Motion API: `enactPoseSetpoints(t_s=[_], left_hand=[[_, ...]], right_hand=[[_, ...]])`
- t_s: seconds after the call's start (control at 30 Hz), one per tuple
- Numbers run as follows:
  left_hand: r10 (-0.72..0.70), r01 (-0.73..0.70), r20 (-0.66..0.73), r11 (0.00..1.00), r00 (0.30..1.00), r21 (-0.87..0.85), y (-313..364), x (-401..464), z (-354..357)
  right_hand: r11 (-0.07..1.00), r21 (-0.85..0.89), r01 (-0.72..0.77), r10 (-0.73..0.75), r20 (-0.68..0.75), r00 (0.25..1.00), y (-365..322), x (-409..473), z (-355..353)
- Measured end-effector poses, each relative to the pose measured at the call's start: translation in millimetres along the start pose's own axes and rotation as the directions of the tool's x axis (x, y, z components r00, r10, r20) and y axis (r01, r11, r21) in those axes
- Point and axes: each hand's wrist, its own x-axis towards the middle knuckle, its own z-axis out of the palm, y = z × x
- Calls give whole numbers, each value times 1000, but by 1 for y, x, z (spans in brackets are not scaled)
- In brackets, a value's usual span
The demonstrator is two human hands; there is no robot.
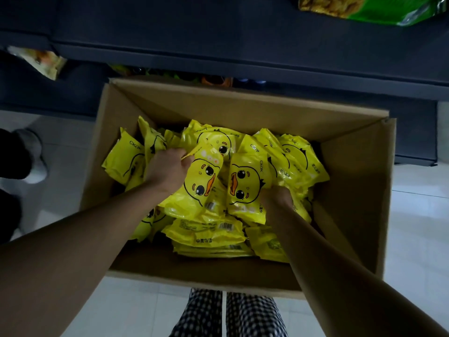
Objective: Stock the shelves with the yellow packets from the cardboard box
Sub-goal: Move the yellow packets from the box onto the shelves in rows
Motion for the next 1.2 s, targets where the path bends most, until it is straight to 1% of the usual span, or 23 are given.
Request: enactPoseSetpoints(t_s=[0.13,0.17,0.27,0.37,0.47,0.5,0.6,0.77,0.83,0.93,1.03,1.2], left_hand=[[-100,102,43,994,994,-47,5,-4,-13],[-100,103,53,993,994,-55,8,-7,-19],[-34,41,103,997,994,-68,23,-16,-40],[8,3,160,997,987,-73,43,-27,-65],[28,-16,160,997,987,-78,64,-39,-97],[40,-29,146,996,989,-81,73,-44,-110],[116,-111,88,992,989,-65,100,-59,-155],[255,-256,-13,965,967,-57,142,-81,-239],[296,-298,-40,953,954,-52,158,-89,-265],[393,-401,-115,914,912,-57,191,-110,-313],[478,-485,-181,875,859,7,225,-131,-361],[563,-566,-272,821,781,73,276,-166,-425]], right_hand=[[990,14,140,-136,-162,977,-5,-19,-18],[983,12,181,-175,-197,965,-5,-25,-26],[961,-24,276,-273,-265,925,-5,-39,-53],[951,-14,310,-298,-317,900,-8,-58,-83],[912,-88,400,-406,-330,852,-12,-83,-119],[891,-112,441,-452,-332,828,-15,-95,-132],[807,-142,572,-580,-368,727,-26,-135,-176],[747,-172,642,-629,-496,598,-45,-211,-253],[708,-214,673,-666,-518,536,-51,-232,-276],[660,-271,700,-697,-569,437,-57,-279,-318],[630,-318,709,-696,-636,333,-60,-320,-360],[598,-382,704,-688,-696,206,-57,-377,-426]])
